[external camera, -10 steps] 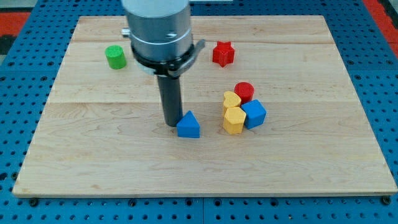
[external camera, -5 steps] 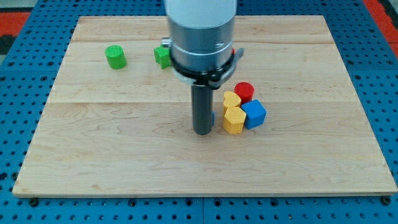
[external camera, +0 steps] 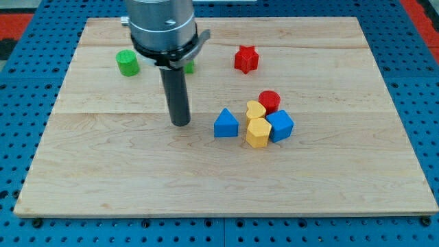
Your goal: Push the blue triangle to the group of blocks
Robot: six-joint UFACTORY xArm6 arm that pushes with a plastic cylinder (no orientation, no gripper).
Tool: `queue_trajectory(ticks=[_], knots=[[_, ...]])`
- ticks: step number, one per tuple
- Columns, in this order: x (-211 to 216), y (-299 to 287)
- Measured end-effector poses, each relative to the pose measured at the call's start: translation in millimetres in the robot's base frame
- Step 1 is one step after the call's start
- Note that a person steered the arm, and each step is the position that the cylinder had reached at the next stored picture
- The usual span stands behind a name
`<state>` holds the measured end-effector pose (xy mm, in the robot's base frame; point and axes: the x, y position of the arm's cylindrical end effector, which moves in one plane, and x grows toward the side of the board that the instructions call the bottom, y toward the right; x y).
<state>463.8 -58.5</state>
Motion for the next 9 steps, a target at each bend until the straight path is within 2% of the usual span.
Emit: queue_trajectory(ticks=[4,5,7,9], knots=[[18.2,43.2],[16.5,39.8],[-20.2,48.7],[-15.0,55.0]])
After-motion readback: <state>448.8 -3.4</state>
